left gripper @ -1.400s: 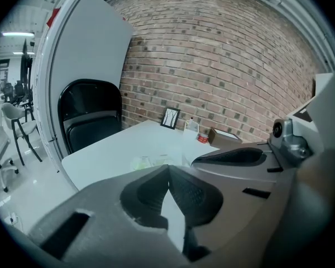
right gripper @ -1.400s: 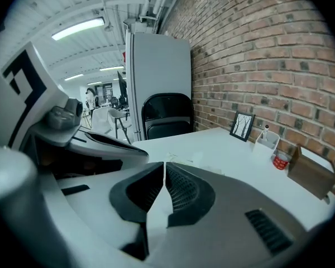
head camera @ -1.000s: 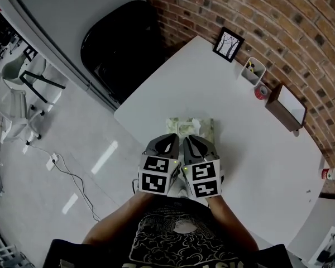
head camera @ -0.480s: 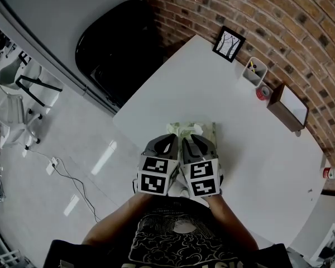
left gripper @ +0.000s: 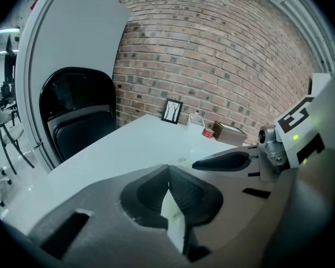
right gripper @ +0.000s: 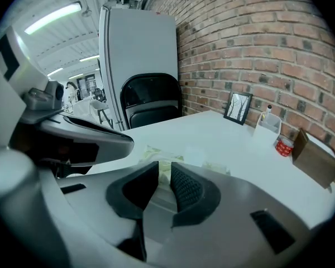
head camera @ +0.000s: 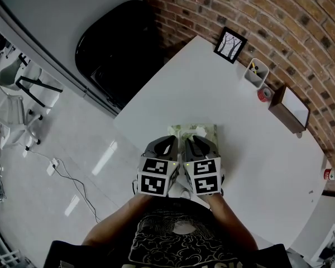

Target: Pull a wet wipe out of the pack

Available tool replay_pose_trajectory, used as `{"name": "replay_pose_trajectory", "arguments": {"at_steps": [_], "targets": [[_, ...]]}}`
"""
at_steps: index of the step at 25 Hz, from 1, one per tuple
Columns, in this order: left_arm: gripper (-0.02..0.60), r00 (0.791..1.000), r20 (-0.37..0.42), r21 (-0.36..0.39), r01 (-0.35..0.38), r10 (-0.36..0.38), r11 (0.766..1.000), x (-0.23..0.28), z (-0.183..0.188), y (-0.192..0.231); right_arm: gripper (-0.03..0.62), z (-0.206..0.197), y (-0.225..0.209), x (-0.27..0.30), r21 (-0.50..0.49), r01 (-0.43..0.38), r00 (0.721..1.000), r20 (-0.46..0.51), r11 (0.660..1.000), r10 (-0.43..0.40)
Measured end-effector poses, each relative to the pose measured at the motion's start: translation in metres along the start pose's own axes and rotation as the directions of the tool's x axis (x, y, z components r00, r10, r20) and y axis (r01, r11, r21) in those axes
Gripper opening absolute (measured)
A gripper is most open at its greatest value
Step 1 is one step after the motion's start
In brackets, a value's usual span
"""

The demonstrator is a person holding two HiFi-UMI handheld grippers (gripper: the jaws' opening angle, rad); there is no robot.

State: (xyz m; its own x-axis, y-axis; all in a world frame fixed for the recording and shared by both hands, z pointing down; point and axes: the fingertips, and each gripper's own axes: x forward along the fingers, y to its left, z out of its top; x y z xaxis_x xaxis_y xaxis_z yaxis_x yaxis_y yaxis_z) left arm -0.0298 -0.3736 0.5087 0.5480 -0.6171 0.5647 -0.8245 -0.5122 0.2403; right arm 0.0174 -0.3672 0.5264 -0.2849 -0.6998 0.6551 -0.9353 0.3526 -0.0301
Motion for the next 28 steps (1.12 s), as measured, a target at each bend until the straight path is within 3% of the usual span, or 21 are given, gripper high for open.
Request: {"name": "replay_pose_trajectory", "arguments": {"at_steps": [6,13,28], "targets": [[0.012,1.000,0.004,-0.005,-0.007,0.007,1.000,-0.001,0.001,-0.001,0.025,-0.003,-0.004,0.002,0.033,-0.011,1.000,-0.002,0.999,0.011],[0.012,1.000,0.016,-0.020,-0.027,0.027,0.999,-0.007,0.000,-0.002,0.017,-0.003,-0.006,0.002,0.035,-0.029,1.000,-0.002,0.999,0.029],[0.012,0.996,0.060,-0.029,-0.064,0.065,0.998,-0.029,0.004,-0.008,0.017,0.020,-0.003,-0.021,0.016,-0.048,0.995,0.089,0.999,0.047]]}}
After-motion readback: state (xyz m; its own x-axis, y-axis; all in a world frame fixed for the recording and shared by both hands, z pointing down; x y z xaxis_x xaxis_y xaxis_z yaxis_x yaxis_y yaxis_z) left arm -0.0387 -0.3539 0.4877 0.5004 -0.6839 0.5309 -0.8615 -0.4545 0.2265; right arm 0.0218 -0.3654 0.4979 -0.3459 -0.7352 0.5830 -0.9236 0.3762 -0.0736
